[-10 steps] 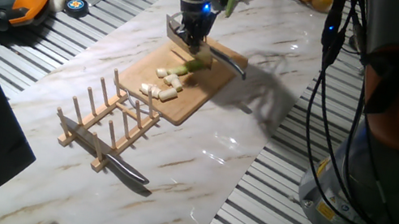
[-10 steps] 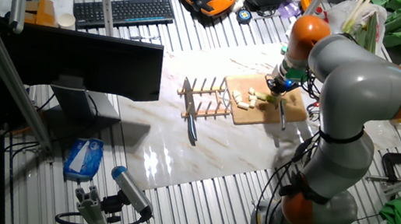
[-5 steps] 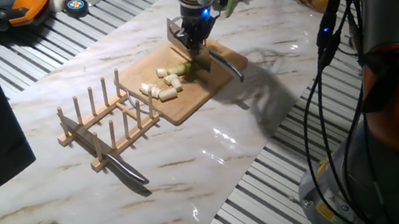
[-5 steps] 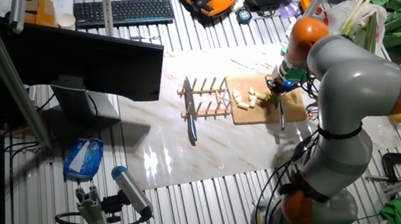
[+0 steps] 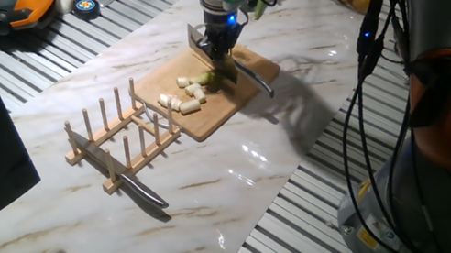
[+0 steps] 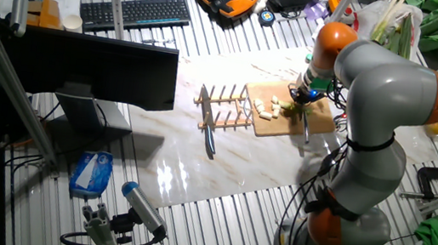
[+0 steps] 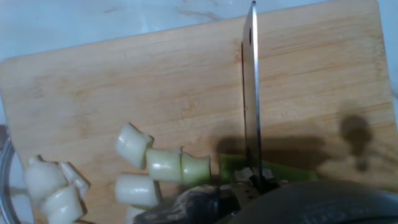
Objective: Chop the scallions
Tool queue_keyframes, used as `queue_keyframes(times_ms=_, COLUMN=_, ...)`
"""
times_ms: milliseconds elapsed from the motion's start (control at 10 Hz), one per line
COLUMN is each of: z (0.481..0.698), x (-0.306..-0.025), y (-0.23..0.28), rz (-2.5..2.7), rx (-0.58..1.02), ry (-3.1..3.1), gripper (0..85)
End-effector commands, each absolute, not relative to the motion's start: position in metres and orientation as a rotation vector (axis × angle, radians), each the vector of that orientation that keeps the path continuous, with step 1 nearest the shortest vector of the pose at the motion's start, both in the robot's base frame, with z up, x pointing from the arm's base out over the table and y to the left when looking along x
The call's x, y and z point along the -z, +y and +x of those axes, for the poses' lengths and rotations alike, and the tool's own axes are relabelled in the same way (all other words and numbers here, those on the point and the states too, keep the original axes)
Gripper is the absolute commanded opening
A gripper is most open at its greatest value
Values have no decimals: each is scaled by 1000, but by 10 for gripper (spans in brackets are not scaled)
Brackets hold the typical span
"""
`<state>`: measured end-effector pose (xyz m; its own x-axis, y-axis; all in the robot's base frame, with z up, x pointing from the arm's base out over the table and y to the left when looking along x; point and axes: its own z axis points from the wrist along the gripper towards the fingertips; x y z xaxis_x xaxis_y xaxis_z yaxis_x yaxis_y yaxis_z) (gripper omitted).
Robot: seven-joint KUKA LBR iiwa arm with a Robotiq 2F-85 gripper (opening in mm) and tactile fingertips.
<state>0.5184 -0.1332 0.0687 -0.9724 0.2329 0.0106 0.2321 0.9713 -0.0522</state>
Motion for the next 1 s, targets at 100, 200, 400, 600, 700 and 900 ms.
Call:
queue_keyframes(times_ms=100, z=519, x=-61, y=-137, rz=-368, rx=-67, ry=-3098, gripper=7)
queue_keyframes(times_ms=200, z=519, x=-60, y=-137, rz=-368, rx=-64, ry=-3097, gripper=7)
queue_keyframes(times_ms=400, z=517, x=-61, y=-138, rz=-361, rx=-56, ry=-3102, gripper=7)
queue_keyframes(times_ms=600, z=515, x=-70, y=-136, rz=-363, rx=-68, ry=-3104, gripper=7)
queue_keyframes(times_ms=700, z=515, x=-71, y=-135, rz=-361, rx=-66, ry=-3104, gripper=7)
queue_keyframes(times_ms=900, z=517, x=-70, y=-130, rz=-363, rx=-59, ry=-3103, gripper=7)
